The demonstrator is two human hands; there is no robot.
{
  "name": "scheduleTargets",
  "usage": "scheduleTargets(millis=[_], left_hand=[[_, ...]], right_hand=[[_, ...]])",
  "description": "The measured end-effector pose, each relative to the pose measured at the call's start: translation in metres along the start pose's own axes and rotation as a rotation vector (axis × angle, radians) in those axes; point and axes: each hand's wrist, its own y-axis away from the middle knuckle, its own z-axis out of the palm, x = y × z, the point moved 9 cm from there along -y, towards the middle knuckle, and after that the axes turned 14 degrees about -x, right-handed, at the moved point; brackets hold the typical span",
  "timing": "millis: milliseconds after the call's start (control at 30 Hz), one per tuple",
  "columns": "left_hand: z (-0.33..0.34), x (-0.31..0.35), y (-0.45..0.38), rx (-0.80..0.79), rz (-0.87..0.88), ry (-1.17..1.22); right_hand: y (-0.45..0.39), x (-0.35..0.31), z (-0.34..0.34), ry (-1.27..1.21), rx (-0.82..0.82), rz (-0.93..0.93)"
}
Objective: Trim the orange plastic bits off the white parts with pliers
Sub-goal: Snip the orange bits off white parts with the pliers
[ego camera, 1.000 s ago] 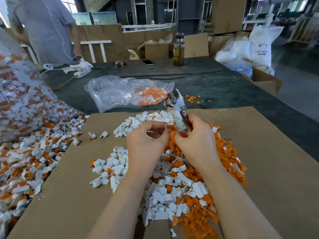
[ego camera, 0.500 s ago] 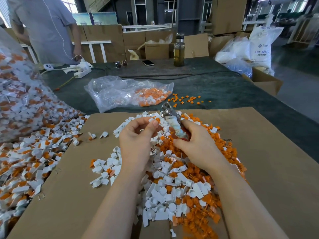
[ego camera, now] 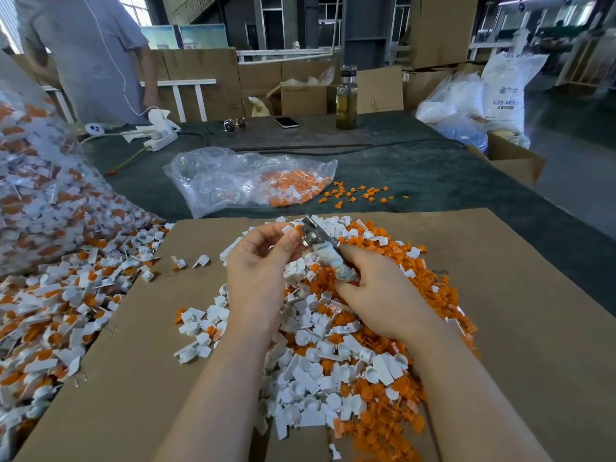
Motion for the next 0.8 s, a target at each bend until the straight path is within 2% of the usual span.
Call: scheduleTargets(millis=[800], left_hand=[[0.0029, -0.0006, -0.0002, -0.046, -0.002, 0.081]], right_hand=[[-0.0050, -0.0017, 0.0038, 0.066, 0.038, -0.023]])
